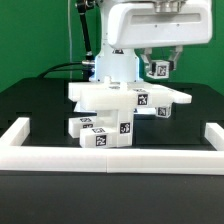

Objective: Assemble chair

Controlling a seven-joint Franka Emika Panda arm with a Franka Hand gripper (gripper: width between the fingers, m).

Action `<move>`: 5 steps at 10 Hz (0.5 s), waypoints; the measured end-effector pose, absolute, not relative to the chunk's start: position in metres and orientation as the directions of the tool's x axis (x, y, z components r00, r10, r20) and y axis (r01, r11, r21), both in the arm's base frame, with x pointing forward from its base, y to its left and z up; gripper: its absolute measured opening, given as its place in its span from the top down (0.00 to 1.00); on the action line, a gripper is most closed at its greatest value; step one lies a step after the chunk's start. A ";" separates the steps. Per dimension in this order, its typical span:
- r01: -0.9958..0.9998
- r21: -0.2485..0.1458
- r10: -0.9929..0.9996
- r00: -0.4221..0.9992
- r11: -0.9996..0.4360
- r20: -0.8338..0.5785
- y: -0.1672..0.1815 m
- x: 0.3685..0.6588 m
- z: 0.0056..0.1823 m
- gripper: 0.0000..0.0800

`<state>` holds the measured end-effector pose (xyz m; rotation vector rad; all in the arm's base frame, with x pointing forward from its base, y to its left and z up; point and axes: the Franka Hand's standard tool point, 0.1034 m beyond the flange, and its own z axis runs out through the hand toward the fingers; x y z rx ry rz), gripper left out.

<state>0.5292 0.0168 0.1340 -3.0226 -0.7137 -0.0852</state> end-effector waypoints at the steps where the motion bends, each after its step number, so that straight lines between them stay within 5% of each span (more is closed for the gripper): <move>1: 0.483 -0.011 0.481 0.874 -0.876 0.067 0.006 0.538 0.133 0.64; 5: 0.486 -0.004 0.485 0.872 -0.874 0.064 -0.007 0.546 0.129 0.64</move>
Offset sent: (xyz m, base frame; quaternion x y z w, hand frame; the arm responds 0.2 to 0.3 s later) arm 0.0000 0.0000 0.0000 0.0000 0.0000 0.0000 1.0000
